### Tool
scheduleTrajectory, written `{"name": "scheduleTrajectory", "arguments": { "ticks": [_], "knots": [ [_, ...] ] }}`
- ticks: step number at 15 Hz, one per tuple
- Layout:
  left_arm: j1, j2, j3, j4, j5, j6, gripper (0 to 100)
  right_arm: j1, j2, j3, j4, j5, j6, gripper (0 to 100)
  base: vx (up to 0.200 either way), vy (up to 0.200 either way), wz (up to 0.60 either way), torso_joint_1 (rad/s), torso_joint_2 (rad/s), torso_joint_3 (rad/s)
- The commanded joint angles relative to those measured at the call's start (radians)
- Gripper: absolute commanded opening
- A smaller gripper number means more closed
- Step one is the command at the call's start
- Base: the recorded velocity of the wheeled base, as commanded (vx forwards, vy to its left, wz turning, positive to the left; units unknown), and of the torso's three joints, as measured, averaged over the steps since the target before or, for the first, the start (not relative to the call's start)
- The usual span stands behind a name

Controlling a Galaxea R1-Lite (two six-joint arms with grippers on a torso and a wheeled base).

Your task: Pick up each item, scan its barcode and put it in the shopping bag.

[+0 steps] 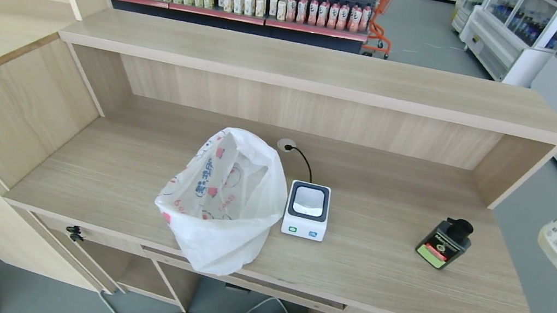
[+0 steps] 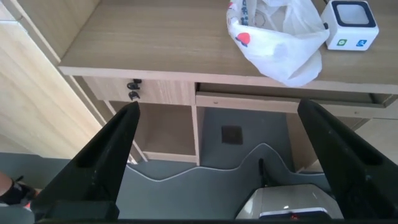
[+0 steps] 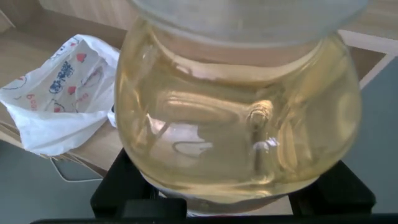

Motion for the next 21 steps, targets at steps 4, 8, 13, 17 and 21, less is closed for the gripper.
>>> {"name": "scheduleTrajectory", "arguments": {
  "ticks": [4,8,13,17,21],
  "knots": [
    [0.000,0.001,0.000,0.000,0.000,-0.001,100,0.033,0.368,-0.007,-0.303,0.033,-0.066,0,0.000,0.200,0.00,0.000,0.00,0.002],
    [0.000,0.001,0.000,0.000,0.000,-0.002,100,0.035,0.666,-0.070,-0.601,0.181,-0.247,0,0.000,0.000,0.00,0.000,0.00,0.000],
    [0.000,0.001,0.000,0.000,0.000,-0.006,100,0.052,0.910,-0.184,-0.814,0.284,-0.355,0,0.000,0.000,0.00,0.000,0.00,0.000],
    [0.000,0.001,0.000,0.000,0.000,-0.006,100,0.085,0.979,-0.211,-0.857,0.407,-0.355,0,0.000,0.000,0.00,0.000,0.00,0.000],
    [0.000,0.001,0.000,0.000,0.000,-0.006,100,0.076,1.031,-0.214,-0.962,0.565,-0.396,0,0.000,0.000,0.00,0.000,0.00,0.000]
  ]
}}
